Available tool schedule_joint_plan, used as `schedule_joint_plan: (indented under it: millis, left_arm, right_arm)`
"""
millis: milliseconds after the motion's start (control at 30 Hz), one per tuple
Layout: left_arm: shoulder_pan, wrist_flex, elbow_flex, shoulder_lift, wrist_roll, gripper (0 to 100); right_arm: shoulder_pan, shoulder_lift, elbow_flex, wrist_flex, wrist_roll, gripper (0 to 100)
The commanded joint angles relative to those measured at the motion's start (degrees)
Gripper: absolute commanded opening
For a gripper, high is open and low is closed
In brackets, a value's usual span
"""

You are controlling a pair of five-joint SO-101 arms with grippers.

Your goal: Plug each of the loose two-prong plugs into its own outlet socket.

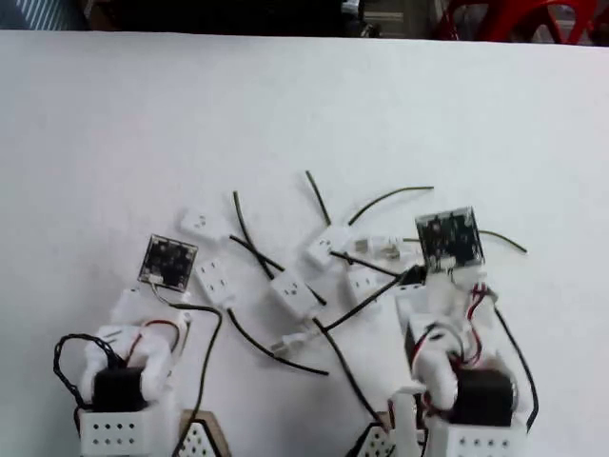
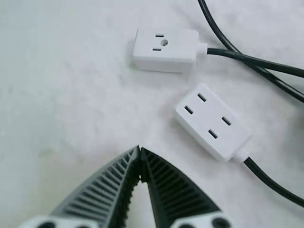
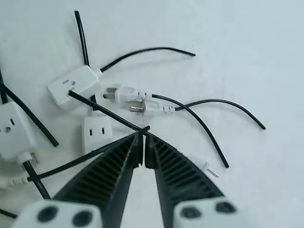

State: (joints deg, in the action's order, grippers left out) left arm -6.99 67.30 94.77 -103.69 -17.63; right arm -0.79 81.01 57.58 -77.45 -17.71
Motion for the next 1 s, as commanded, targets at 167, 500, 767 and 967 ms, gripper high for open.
schedule_joint_plan:
  millis: [167, 500, 767, 967]
  left_arm:
    - [-0.75, -2.2, -0.35, -0.48, 0.44, 3]
    - [-0.75, -2.29, -0.26, -0.48, 0.44, 3]
    - [-0.66, -4.13, 1.23, -0.48, 0.44, 3]
    - [-0.75, -4.13, 1.23, -0.48, 0.44, 3]
  right_arm:
    - [-7.69, -31.6, -12.48, -0.04, -21.01, 2.2]
    - [-9.36, -48.57, -12.84, -0.04, -42.64, 9.2]
    - [-16.57, -51.82, -12.66, 0.4, -58.11, 18.0]
    - [-21.67, -51.82, -4.75, 15.43, -65.85, 17.0]
